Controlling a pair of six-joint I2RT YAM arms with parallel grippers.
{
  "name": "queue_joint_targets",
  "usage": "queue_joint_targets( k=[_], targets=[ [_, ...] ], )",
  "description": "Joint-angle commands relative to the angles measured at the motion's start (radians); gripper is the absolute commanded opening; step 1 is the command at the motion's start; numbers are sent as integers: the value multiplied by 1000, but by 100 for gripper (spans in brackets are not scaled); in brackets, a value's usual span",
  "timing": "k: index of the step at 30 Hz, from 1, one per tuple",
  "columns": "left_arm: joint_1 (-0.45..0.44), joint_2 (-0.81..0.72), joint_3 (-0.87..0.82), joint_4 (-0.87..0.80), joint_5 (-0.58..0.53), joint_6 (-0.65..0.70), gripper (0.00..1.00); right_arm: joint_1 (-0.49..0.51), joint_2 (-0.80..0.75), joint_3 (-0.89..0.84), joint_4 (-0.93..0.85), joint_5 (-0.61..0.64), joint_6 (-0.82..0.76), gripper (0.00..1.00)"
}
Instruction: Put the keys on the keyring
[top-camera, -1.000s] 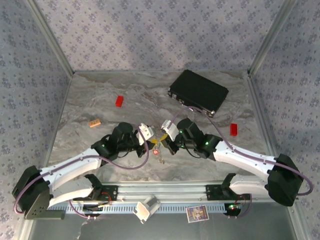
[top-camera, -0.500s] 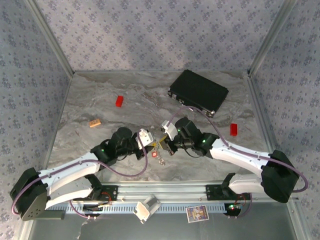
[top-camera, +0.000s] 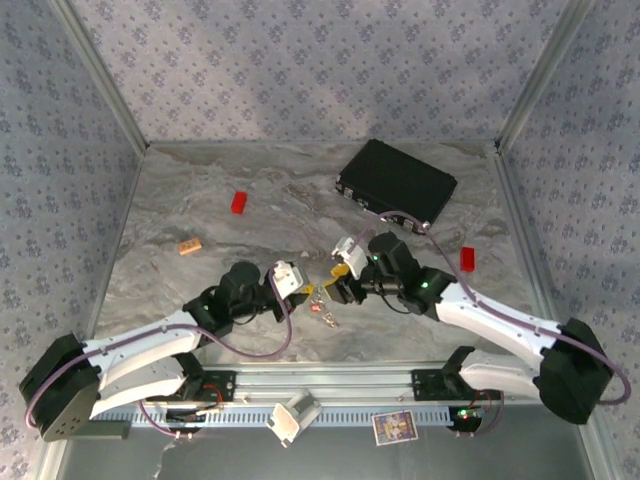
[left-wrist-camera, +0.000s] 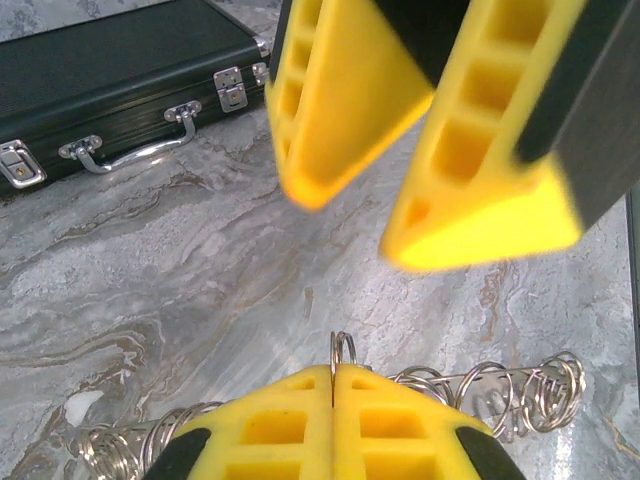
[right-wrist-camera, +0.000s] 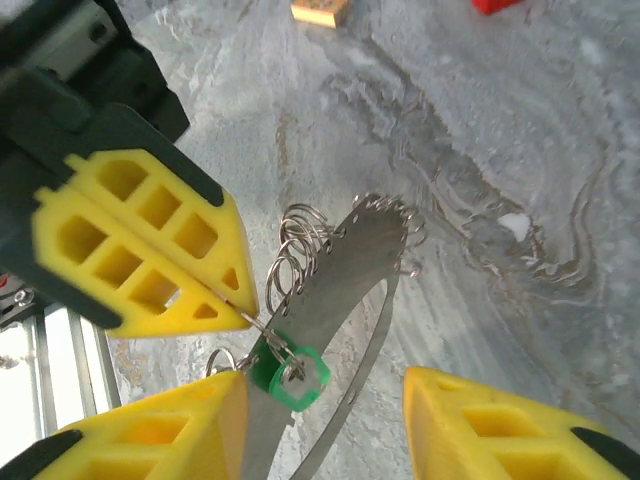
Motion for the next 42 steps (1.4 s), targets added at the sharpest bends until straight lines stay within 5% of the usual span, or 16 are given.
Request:
queue_joint_targets(
  k=[1, 11, 32, 40, 42],
  targets=[
    [-8, -21, -22, 158, 28, -20, 0, -14, -33, -30, 43, -115, -206, 47],
    [-7, -55, -73, 233, 69, 28, 0, -25, 58, -30, 124, -223, -330, 40],
    [-9, -70, -73, 219, 78, 32, 0, -11, 144, -30, 187, -279, -327, 17],
    [-10, -72, -60, 184, 35, 23, 0, -10, 140, -5, 144, -274, -336, 0],
    [-9, -73, -39, 116, 15, 28, 10, -7, 130, 13, 98, -250, -350, 0]
  ],
)
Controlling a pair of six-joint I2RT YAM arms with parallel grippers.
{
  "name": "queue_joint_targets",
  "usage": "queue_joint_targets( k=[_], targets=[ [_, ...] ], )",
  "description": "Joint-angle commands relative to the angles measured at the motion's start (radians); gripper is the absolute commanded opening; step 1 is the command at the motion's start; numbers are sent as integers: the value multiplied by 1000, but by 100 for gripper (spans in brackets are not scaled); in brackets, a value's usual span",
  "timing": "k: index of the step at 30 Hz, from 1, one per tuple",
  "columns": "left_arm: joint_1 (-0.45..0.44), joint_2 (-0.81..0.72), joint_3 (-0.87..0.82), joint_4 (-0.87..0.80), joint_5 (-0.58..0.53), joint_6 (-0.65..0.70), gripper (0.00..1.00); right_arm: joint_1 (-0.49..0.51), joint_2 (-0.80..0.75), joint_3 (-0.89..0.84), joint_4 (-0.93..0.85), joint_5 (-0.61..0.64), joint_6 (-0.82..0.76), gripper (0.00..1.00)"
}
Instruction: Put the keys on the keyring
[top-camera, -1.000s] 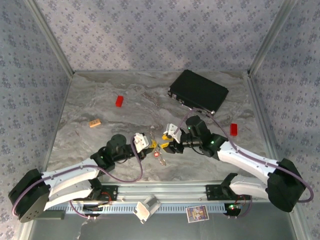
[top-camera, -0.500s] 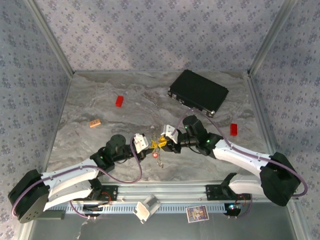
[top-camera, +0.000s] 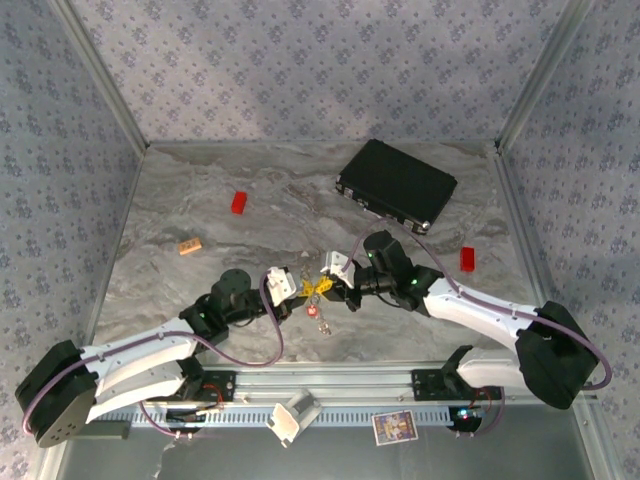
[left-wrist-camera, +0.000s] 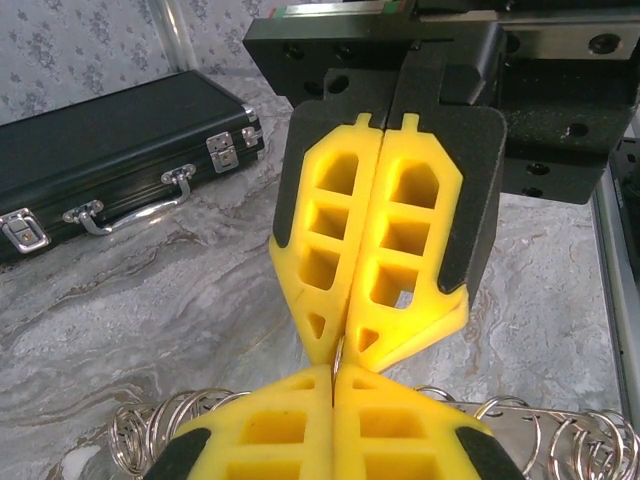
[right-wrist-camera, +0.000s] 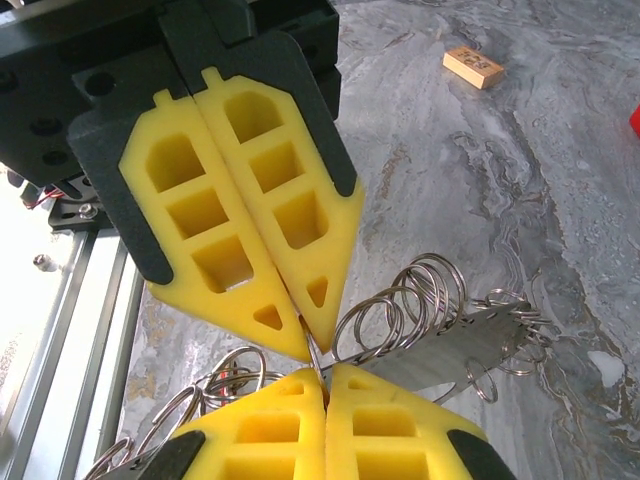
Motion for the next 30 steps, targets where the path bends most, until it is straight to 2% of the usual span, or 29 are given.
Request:
queue_joint_targets(
  k=[1, 2, 5, 11, 16, 30],
  targets=[
    [-8, -21, 47, -62, -26, 15, 15, 12, -14, 48, -95, 28, -38, 0],
    [-8, -20, 65, -100, -26, 18, 19, 16, -16, 61, -128, 48, -53, 0],
    [-10, -5, 114, -214, -21, 35, 20, 37, -13, 113, -242, 104, -107, 0],
    [-12, 22, 145, -281, -3, 69, 20, 75, -2, 176, -346, 182, -144, 0],
    [-13, 26, 150, -287, 13, 95, 20, 92, -2, 196, -351, 205, -147, 0],
    [-13, 49, 142, -223, 88, 83, 12, 115, -15, 174, -266, 168, -138, 0]
  ],
)
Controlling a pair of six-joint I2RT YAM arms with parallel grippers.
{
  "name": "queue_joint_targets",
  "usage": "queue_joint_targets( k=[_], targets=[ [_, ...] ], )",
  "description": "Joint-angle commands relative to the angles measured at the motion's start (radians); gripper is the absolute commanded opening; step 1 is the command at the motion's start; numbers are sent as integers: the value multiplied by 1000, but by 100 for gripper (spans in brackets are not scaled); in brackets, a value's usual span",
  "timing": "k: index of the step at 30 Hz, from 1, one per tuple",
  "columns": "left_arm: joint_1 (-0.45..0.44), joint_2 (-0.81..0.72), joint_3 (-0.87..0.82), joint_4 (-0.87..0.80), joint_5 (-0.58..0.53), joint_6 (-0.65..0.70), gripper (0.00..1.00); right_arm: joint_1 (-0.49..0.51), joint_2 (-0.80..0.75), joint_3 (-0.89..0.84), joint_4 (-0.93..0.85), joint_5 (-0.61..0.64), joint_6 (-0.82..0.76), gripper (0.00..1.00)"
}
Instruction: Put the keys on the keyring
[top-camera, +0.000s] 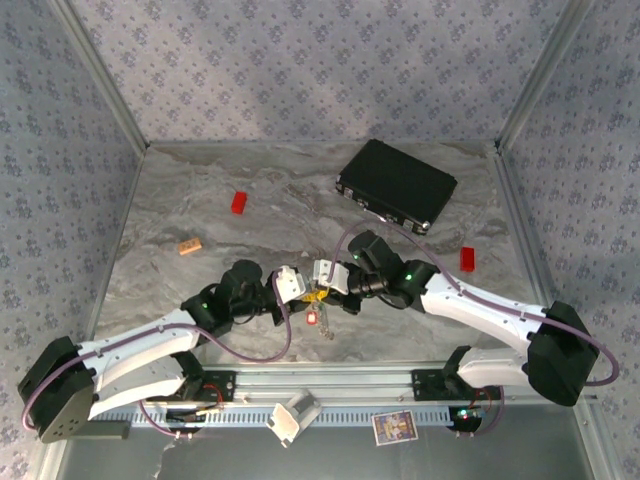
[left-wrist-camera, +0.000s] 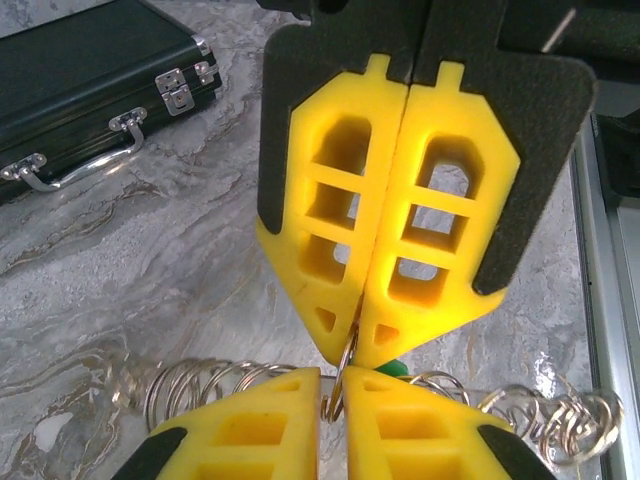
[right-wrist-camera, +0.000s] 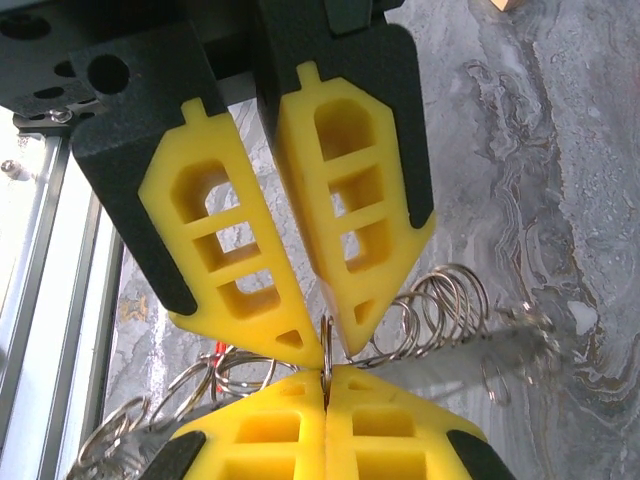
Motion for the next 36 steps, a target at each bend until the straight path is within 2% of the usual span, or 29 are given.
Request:
queue_joint_targets(
  k=[1, 3, 6, 9, 10, 14, 22, 27, 30, 33, 36],
  targets=[
    [-6, 10, 17, 38, 53, 5, 8, 13, -19, 10, 75, -29, 0, 0],
    [-5, 9, 14, 44, 59, 6, 2, 14, -25, 4, 73, -25, 0, 0],
    [-5, -3, 2, 61, 62, 1, 0, 3, -48, -19, 88, -7, 15, 1],
    [-4, -26, -30, 114, 61, -16, 0, -47, -114, -91, 158, -75, 68, 24],
    [-4, -33, -45, 141, 61, -28, 0, -67, -133, -118, 183, -108, 91, 29],
    [-1, -47, -92, 247, 62, -64, 0, -112, -168, -182, 235, -173, 155, 34],
    [-1, -49, -120, 322, 77, -64, 0, -114, -144, -197, 218, -134, 155, 33],
    [-1, -46, -120, 332, 89, -58, 0, -103, -103, -175, 214, -164, 151, 30],
    [-2, -47, -119, 334, 89, -60, 0, -100, -99, -171, 222, -172, 150, 23],
    [-1, -47, -121, 332, 91, -60, 0, -99, -105, -170, 219, -175, 148, 12],
    [-1, -47, -123, 335, 90, -56, 0, -99, -114, -173, 213, -185, 148, 7]
  ],
)
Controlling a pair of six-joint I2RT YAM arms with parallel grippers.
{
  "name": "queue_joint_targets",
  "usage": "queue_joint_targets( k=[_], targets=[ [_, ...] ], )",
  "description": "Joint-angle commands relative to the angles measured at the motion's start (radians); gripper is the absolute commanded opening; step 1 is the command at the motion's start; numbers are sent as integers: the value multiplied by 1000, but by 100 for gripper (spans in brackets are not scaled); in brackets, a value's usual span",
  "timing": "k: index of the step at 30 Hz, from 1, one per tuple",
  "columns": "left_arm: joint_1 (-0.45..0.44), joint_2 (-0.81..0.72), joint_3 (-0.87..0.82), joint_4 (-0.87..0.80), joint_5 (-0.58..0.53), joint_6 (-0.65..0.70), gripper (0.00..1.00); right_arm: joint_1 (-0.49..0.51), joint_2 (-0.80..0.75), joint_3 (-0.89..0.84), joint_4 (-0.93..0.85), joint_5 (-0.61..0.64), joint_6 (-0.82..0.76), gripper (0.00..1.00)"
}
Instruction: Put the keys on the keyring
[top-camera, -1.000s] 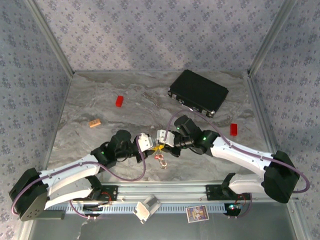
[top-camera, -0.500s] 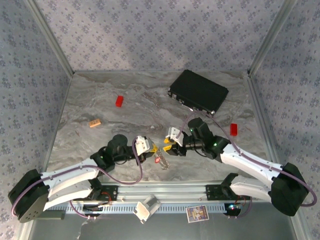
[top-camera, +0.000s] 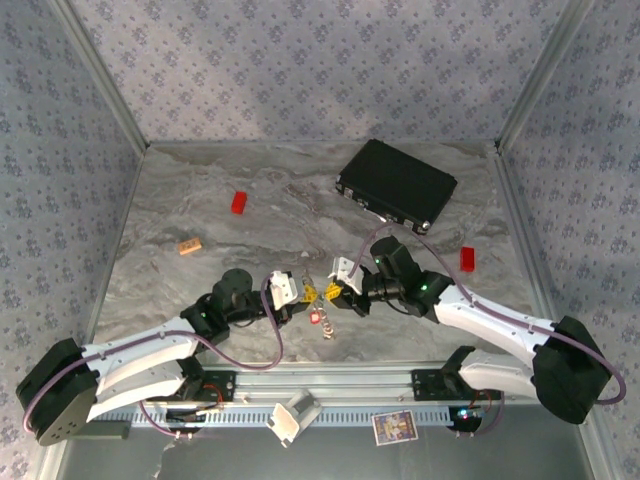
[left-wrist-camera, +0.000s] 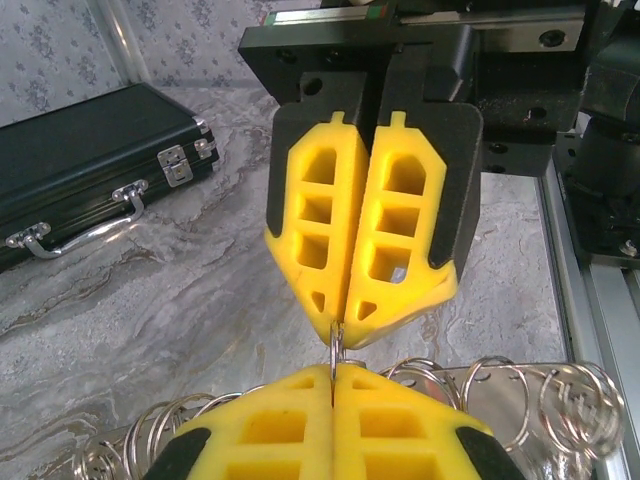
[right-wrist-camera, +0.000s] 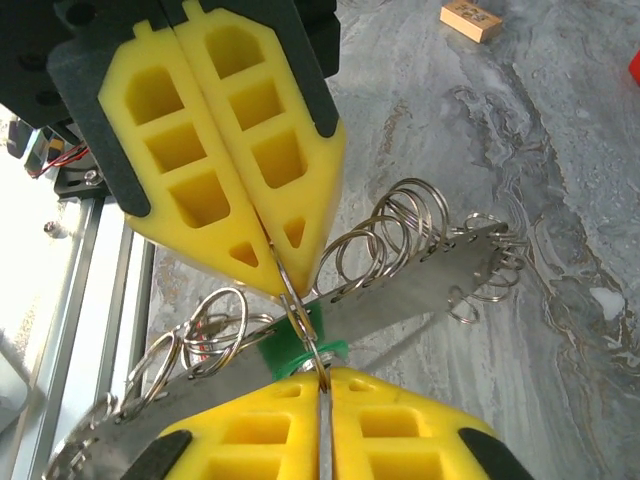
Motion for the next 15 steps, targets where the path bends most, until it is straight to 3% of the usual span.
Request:
queue_joint_targets(
  k=[1, 4, 13, 15],
  targets=[
    [-2, -21, -3, 68, 39, -2, 0, 4, -13, 20, 0, -36, 4, 5],
    [-2, -22, -5, 92, 39, -5, 0, 5, -1, 20, -8, -36, -2, 0],
    [-1, 2, -6, 151, 45, -13, 0, 9, 38, 41, -23, -24, -8, 0],
    [-1, 9, -9, 150, 45, -8, 0, 9, 11, 29, -3, -6, 0, 11]
  ],
)
